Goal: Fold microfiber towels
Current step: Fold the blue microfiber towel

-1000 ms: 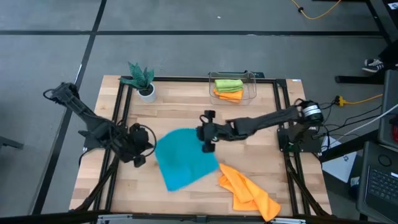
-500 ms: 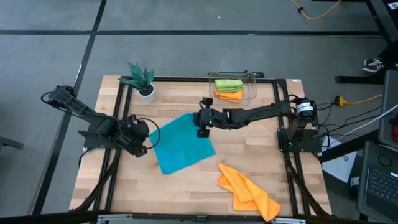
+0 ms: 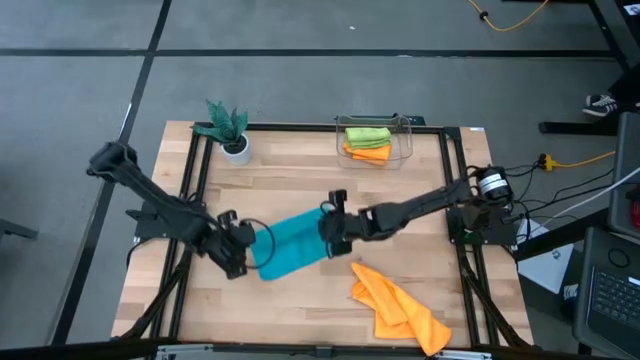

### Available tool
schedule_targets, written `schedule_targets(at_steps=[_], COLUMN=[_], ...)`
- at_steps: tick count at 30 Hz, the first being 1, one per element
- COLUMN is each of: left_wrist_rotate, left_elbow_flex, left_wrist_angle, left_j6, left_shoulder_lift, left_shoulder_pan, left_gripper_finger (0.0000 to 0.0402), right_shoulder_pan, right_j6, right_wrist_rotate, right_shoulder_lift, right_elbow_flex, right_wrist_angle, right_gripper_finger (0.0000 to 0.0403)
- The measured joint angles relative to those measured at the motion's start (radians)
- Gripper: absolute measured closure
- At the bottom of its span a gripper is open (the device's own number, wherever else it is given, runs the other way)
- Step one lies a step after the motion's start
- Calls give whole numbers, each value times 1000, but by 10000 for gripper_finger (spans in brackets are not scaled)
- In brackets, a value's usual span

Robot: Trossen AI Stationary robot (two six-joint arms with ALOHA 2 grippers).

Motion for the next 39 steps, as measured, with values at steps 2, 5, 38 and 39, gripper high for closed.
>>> schedule_targets(at_steps=[2, 5, 38, 39], left_wrist_rotate=[0, 0, 94, 78], left_elbow_flex=[0, 0, 2, 2], left_wrist_angle=[53, 103, 192, 183], left_j6=[0, 0, 14, 24], left_shoulder_lift=[50, 115, 30, 12], left_shoulder_pan=[-17, -42, 20, 28], left_gripper_finger=[401, 401, 260, 260], right_shoulder_pan=[27, 63, 137, 132], right_j6=[20, 50, 375, 449], right_wrist_rotate=[0, 2, -62, -22], right_shoulder_lift=[0, -1, -29, -29], right_elbow_flex=[0, -28, -44, -50], right_wrist_angle=[-41, -43, 33, 90], right_gripper_finger=[401, 400, 221, 224])
